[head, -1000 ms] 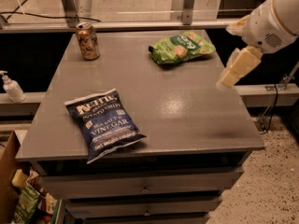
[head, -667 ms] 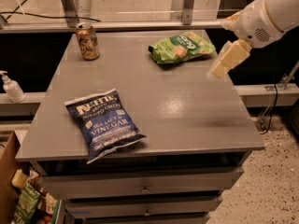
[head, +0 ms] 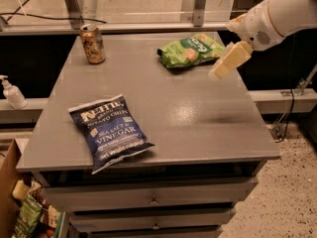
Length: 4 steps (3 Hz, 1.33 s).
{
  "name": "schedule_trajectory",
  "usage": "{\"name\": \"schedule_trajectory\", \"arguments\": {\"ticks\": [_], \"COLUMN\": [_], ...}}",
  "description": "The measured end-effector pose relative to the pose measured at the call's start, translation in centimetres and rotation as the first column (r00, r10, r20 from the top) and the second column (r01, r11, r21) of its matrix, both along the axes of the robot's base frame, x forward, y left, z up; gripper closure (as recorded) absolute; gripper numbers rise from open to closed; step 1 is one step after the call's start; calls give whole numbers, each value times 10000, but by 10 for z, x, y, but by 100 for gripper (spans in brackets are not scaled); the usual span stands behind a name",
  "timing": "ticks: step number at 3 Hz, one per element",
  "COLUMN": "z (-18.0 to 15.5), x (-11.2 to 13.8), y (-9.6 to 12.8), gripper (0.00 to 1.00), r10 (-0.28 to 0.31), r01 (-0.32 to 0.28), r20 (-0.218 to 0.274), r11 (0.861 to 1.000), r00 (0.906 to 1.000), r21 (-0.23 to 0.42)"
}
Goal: Pick green rice chip bag
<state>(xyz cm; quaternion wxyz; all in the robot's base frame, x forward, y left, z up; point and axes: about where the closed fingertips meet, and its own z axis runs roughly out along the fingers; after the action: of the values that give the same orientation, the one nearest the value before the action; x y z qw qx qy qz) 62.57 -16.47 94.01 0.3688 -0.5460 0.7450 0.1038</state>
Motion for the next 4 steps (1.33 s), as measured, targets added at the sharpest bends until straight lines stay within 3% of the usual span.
{"name": "schedule_trajectory", "arguments": {"ticks": [3,4], "z": [-3,-11], "x": [4,24], "y": [-3,14], "gripper": [0,0], "r10": [-164,-79], "r01": [162,72], "r20": [77,298], "r11": [9996,9997], "r00": [9998,9995], "r21": [233,242]}}
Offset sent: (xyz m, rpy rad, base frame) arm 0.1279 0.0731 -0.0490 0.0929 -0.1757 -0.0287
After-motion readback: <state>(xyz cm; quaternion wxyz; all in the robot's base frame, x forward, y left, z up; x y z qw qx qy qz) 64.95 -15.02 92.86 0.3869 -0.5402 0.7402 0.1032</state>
